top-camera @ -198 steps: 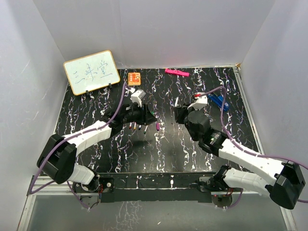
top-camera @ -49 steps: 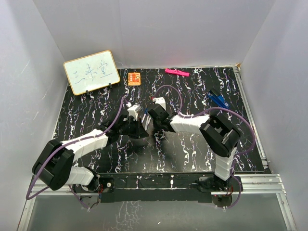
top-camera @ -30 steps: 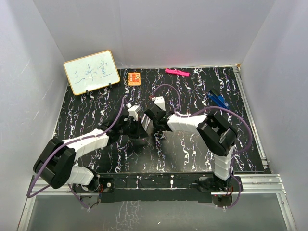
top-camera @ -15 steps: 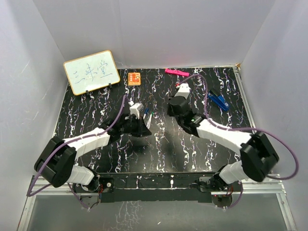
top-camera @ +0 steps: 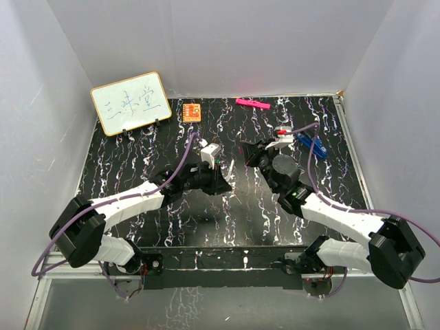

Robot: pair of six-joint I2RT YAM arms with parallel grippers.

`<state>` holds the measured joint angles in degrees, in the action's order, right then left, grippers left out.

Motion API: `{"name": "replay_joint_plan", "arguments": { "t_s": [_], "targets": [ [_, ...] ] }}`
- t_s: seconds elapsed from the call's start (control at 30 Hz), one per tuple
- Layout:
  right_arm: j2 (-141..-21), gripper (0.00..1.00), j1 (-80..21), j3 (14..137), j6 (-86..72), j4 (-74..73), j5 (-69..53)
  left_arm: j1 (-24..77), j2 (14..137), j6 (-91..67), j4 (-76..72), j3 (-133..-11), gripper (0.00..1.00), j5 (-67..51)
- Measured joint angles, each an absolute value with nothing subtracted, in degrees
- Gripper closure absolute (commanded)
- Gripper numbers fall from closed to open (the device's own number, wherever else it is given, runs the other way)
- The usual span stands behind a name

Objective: Insert the pens into the pen caps

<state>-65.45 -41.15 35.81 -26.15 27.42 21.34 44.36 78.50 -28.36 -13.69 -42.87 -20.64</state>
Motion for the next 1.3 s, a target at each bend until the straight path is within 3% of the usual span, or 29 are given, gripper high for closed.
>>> {"name": "replay_joint_plan", "arguments": {
  "t_s": [0.5,1.3],
  "targets": [
    [-64.18,1.00,-41.15,30.09,-32.12,39.94,20.62,45.58,78.50,-28.62,-14.94,-43.53,1.00,-20.12],
    [-67.00,1.00,-41.15,30.09,-34.72,41.01,18.41,46.15,76.79,-28.32,-17.19,-43.51,1.00,-18.20]
  ]
}}
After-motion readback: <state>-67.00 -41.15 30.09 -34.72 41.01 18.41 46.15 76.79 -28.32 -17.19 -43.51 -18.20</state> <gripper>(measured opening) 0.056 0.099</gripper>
